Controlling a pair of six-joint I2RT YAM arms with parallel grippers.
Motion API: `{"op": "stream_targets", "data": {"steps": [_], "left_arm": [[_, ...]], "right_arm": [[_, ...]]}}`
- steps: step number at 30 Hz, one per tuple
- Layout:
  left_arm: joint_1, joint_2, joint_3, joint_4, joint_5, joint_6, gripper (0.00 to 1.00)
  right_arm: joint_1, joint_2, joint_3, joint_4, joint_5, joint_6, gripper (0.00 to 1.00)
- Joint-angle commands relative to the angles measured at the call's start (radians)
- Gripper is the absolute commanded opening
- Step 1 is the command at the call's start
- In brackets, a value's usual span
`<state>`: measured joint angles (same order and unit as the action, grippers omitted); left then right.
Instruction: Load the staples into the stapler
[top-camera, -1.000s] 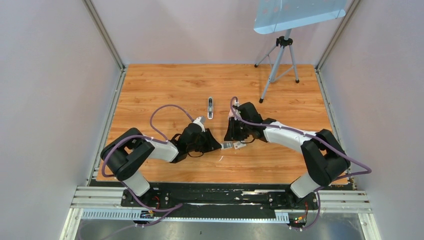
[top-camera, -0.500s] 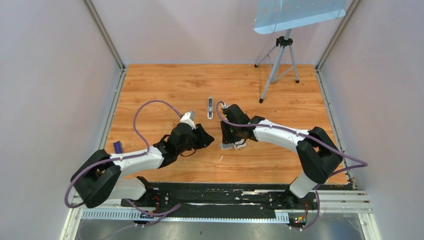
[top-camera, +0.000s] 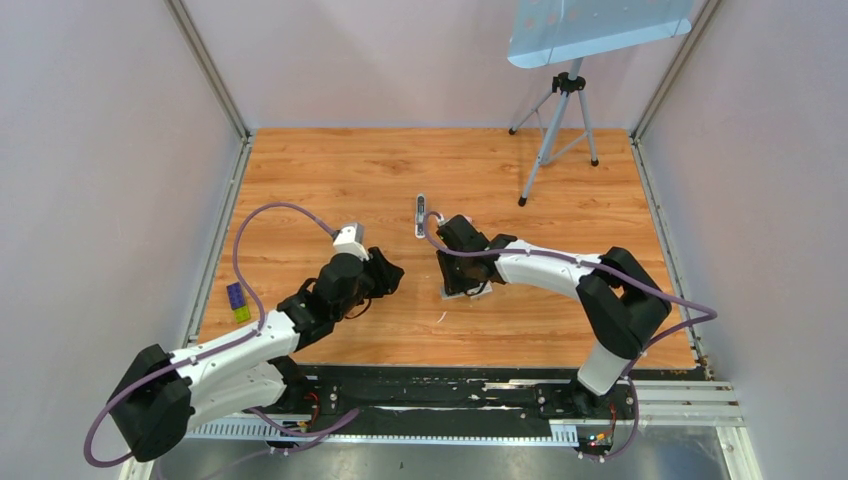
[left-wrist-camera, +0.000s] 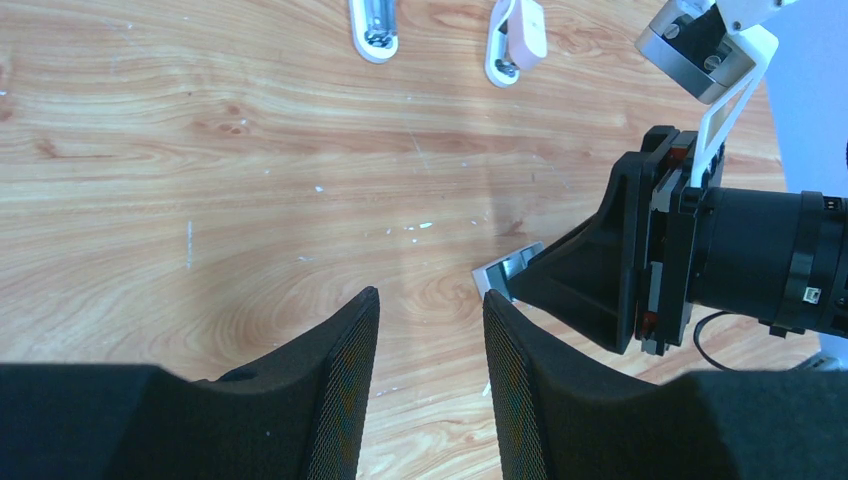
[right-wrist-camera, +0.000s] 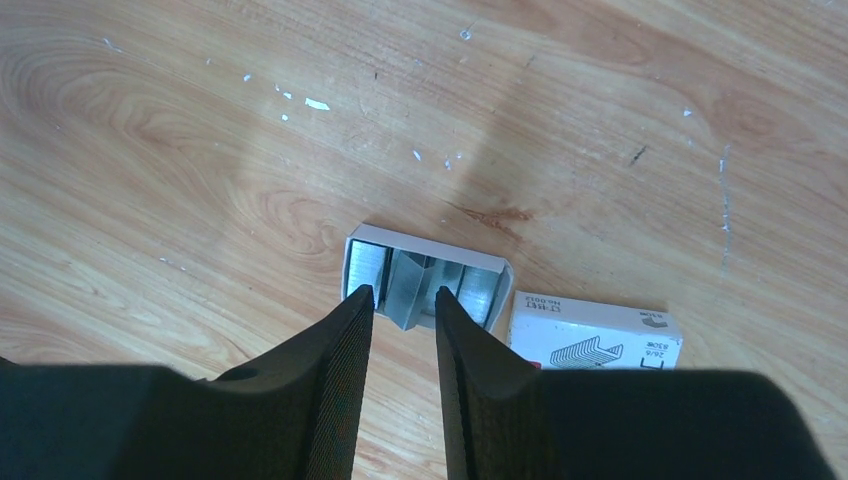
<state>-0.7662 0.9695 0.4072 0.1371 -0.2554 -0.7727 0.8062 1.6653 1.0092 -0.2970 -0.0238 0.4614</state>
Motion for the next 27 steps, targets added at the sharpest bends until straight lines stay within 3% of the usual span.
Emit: {"op": "stream_targets", "data": {"steps": [1,27], "left_arm": [[0.004,-0.011,-0.022,-0.039,-0.049,0.018,0.46],[0.004,0.014,-0.027,-0.026,-0.044,0.016,0.47]], "right_arm": [[0.019,0.035,0.031,-0.028,0.023,-0.013,0.33],[0.03,0.034,0.026,-0.034,0.091,-0.032,0.27]]}}
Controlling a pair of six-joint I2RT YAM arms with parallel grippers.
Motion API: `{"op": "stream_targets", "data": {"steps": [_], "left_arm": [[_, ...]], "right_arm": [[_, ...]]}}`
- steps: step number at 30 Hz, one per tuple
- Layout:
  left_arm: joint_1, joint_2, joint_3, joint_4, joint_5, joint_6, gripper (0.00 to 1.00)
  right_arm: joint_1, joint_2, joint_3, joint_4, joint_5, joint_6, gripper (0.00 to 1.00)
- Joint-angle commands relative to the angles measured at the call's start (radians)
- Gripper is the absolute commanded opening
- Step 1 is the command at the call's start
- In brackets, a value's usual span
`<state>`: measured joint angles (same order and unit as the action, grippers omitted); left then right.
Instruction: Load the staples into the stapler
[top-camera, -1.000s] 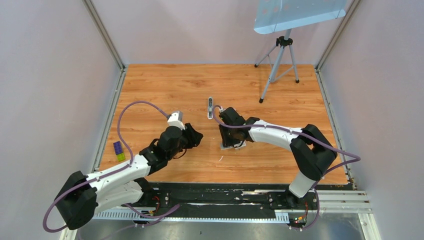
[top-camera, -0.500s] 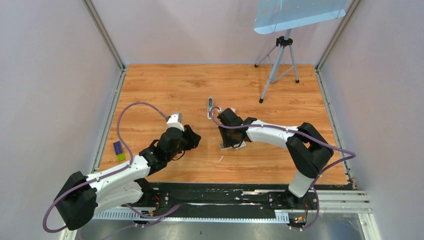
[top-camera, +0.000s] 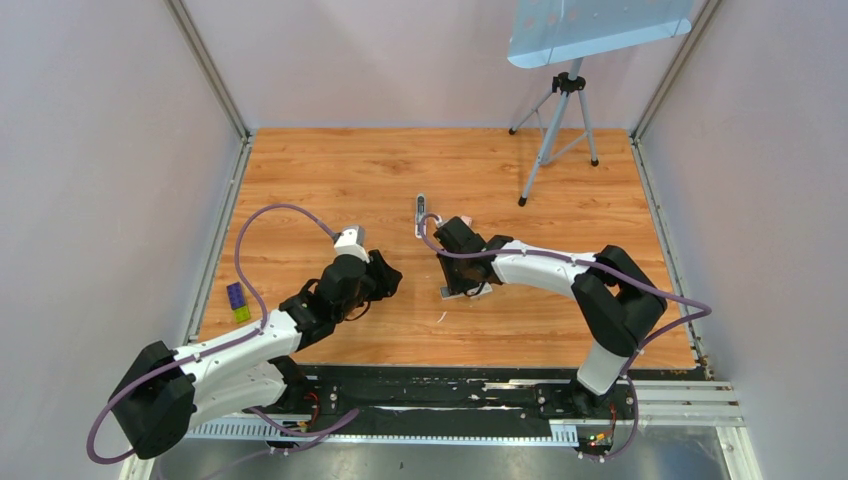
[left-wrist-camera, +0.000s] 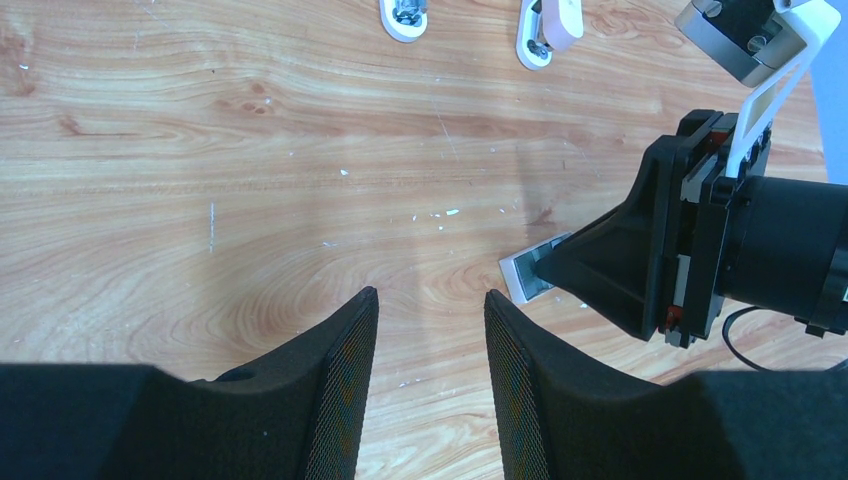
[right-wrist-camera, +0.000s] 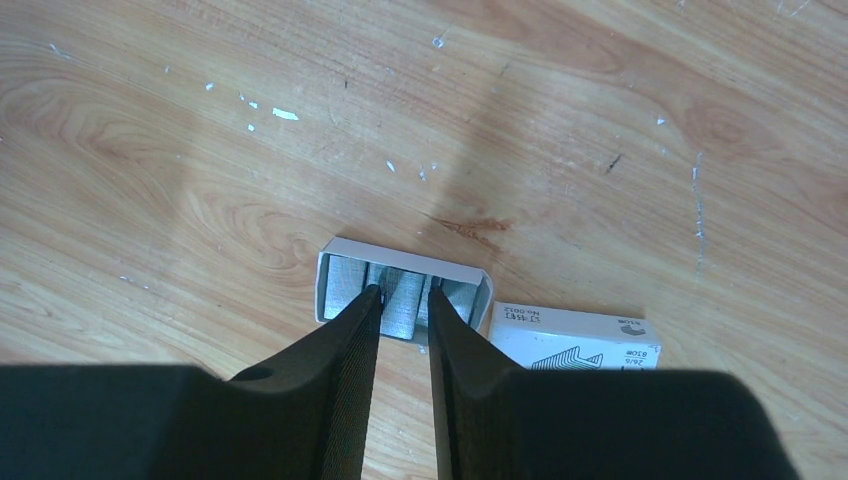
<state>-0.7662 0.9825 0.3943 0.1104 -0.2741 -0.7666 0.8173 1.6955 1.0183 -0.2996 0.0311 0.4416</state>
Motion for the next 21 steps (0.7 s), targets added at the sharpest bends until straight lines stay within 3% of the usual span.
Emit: {"op": "stream_targets", "data": {"steps": [1,21], "left_arm": [[0.004,0.001,-0.015,0.002,-0.025,0.01,0.47],[0.003,-0.016,-0.019,-0.008,-0.034,0.014,0.48]], "right_arm": [[0.02,0.004,0.02,-0.036,0.041,-0.013,0.27],[0.049,0.044,0.059,-0.079,0.097,-0.027,0.27]]}}
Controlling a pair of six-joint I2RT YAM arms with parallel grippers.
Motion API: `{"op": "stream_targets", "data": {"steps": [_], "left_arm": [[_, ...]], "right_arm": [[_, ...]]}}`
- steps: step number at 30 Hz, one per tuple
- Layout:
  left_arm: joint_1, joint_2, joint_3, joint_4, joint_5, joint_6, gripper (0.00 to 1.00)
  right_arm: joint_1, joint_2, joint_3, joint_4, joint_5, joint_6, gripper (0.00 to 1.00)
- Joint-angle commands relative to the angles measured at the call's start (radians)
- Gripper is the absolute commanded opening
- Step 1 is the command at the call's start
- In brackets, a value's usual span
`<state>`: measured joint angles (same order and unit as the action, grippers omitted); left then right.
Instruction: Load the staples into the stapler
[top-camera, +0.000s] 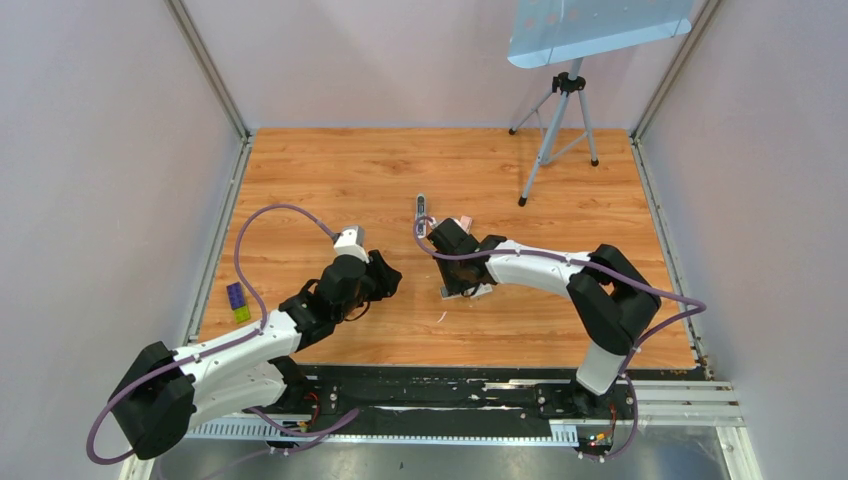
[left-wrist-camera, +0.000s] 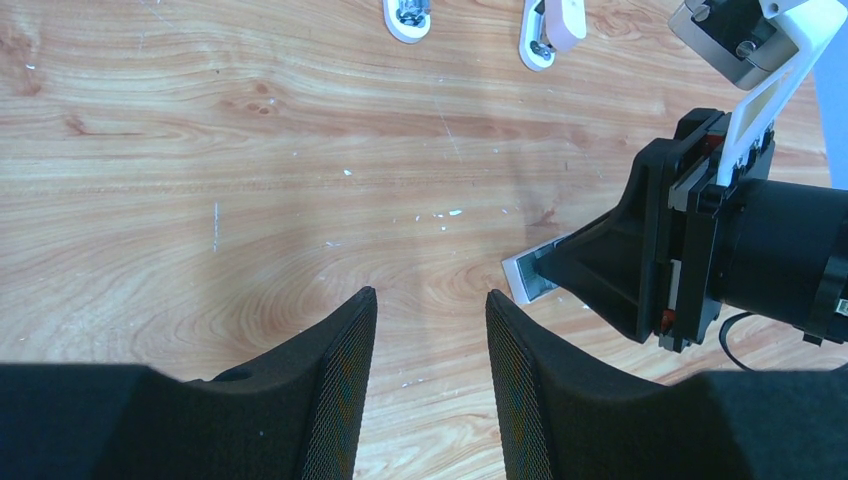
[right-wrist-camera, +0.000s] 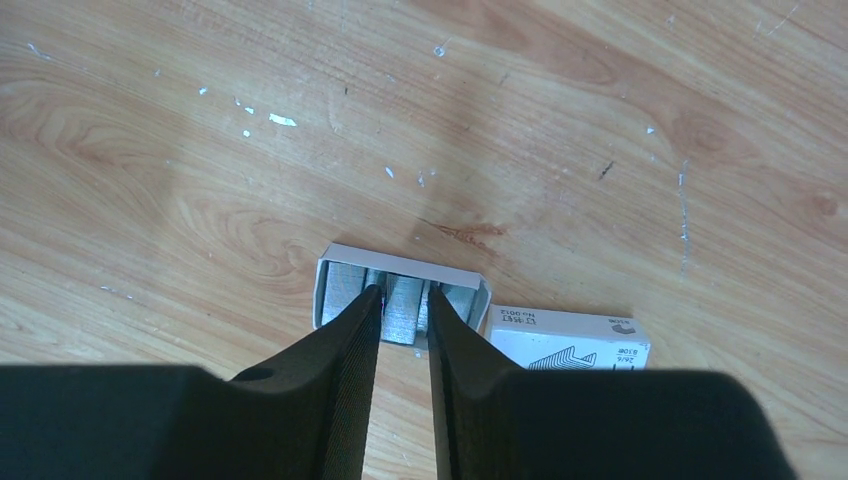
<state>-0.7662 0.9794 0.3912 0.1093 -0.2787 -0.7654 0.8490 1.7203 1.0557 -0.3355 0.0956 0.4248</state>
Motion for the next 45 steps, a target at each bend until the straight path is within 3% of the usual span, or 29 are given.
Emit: {"op": "stream_targets", "data": {"steps": [1,13,23,45], "left_arm": [[0.004,-0.011,-0.015,-0.004,-0.03,0.012,0.48],[0.033,0.05,0.032,-0.034,0.026,0.001,0.5],[0.192,0.135,0.094,-0.008,0.191,-0.004,0.49],[0.387,0.785,0.46,0.261,0.339,-0.066,0.31]], "right_arm": [[0.019,0.018,0.023,-0.043,0.034,-0.013,0.26],[0.019,-0.027,0.018,-0.045,0.026,-0.019,0.22],[-0.002,-0.085,0.076,-0.07,0.006,-0.024,0.23],[-0.172,0.039,0.285,-0.058,-0.08,-0.097,0.23]]}}
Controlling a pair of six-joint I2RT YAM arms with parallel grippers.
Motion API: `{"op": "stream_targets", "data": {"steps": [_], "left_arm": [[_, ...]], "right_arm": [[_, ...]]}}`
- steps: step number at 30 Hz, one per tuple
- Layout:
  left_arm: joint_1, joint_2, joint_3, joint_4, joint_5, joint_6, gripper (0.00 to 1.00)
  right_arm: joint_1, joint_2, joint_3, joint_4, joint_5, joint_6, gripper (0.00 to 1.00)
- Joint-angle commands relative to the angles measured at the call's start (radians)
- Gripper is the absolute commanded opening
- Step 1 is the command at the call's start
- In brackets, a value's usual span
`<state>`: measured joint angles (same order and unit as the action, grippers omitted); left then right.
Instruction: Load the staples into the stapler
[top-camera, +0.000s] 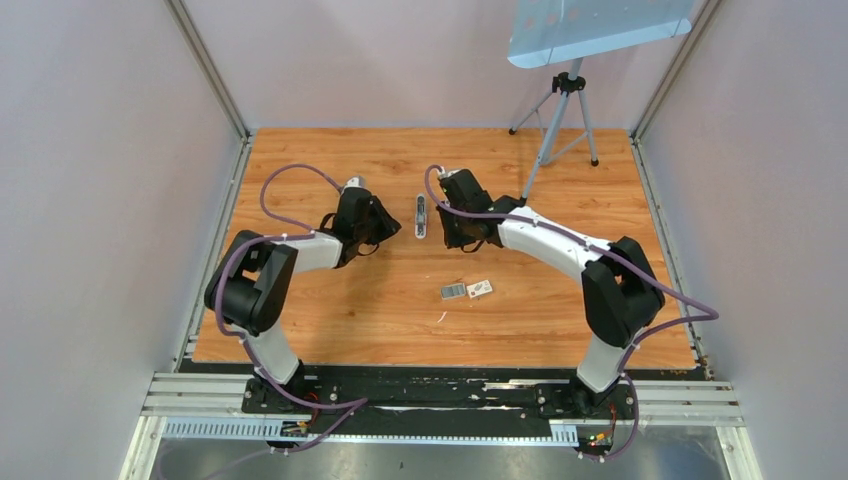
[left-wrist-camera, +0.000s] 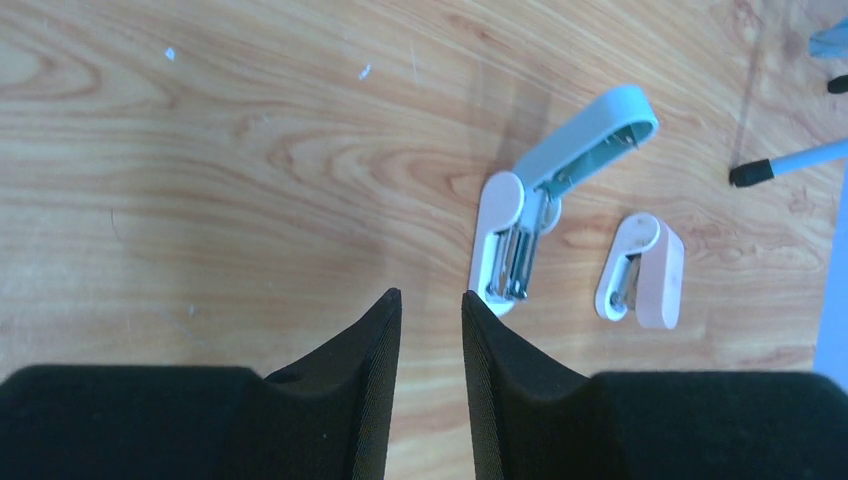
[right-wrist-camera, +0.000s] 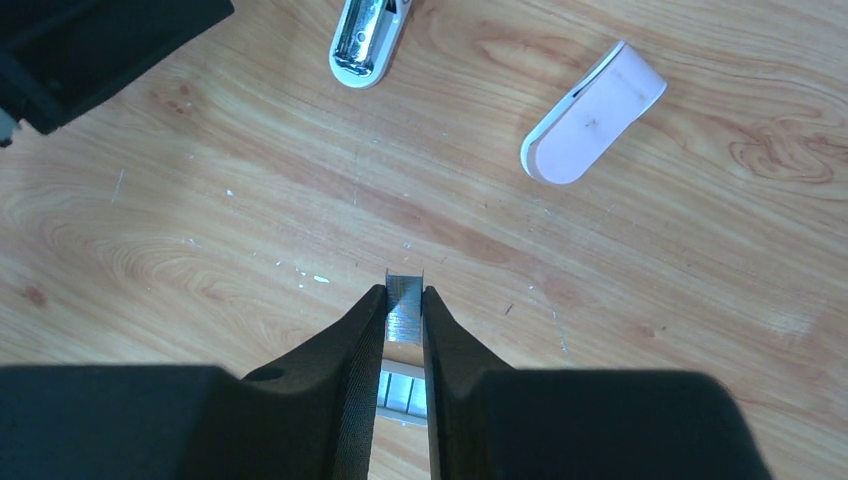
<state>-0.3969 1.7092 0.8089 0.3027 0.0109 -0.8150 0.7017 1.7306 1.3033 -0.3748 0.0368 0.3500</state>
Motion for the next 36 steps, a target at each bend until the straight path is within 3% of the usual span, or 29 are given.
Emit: {"op": "stream_targets", "data": {"steps": [1,12,24,36], "left_arm": [[0.018,0.07,0.051,0.076,0.06,-0.018,0.3],[0.018,0.222,0.069,0.196,0.162,-0.086,0.22],[0.015,0.276,0.024,0.322,0.225,-0.157,0.2],[0.024,0.209,0.011,0.273,0.217,-0.133,0.21]], "right_arm": [[-0.028,0.034,0.041,-0.015,-0.021,-0.025,0.23],[-0.058,0.106,0.101,0.013,-0.056,-0.04,0.23],[-0.06,0.242,0.224,0.096,-0.041,-0.032,0.23],[-0.059,0.314,0.28,0.16,-0.046,-0.028,0.23]]}}
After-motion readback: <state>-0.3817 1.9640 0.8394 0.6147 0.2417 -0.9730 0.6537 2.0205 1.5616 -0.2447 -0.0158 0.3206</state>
